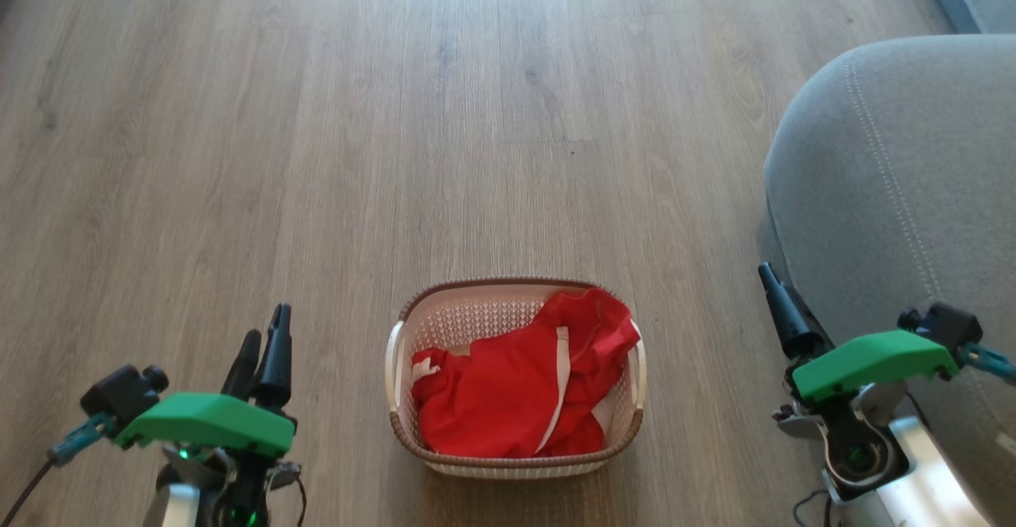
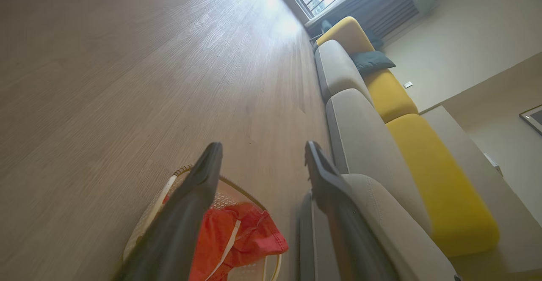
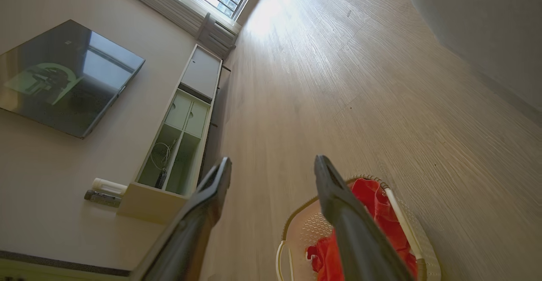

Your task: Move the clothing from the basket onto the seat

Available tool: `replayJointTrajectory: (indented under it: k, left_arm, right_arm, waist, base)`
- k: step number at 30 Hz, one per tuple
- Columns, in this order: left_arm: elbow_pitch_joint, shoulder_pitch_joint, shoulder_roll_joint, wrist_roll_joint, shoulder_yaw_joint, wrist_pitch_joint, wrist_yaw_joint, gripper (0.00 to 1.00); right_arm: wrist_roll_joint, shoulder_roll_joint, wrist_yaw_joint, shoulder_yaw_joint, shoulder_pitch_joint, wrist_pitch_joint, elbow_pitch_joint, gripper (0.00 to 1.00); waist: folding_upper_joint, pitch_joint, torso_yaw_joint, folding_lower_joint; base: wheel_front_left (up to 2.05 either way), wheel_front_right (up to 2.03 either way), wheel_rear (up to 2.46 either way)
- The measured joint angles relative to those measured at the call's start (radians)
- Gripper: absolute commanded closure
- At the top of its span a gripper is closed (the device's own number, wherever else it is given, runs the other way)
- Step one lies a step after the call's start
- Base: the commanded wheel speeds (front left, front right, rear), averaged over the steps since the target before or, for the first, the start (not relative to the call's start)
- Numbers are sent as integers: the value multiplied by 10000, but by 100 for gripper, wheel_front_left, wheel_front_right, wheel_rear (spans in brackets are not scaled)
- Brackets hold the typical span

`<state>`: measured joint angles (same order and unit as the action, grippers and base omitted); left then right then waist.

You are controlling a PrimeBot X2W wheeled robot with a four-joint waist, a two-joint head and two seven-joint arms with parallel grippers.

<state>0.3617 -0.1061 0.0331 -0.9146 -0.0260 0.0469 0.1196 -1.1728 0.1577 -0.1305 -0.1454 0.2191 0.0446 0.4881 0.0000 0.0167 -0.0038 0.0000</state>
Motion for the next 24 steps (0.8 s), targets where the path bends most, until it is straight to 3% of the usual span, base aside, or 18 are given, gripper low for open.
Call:
replayJointTrajectory:
  k: [24]
  left_arm:
    - [-35,-473,278,3250,725,694,-803,0]
  right_arm:
    - [2483,449,0,-821,1116,709,819,0]
  waist:
    - [0,116,11,0]
  base:
    - [0,0,0]
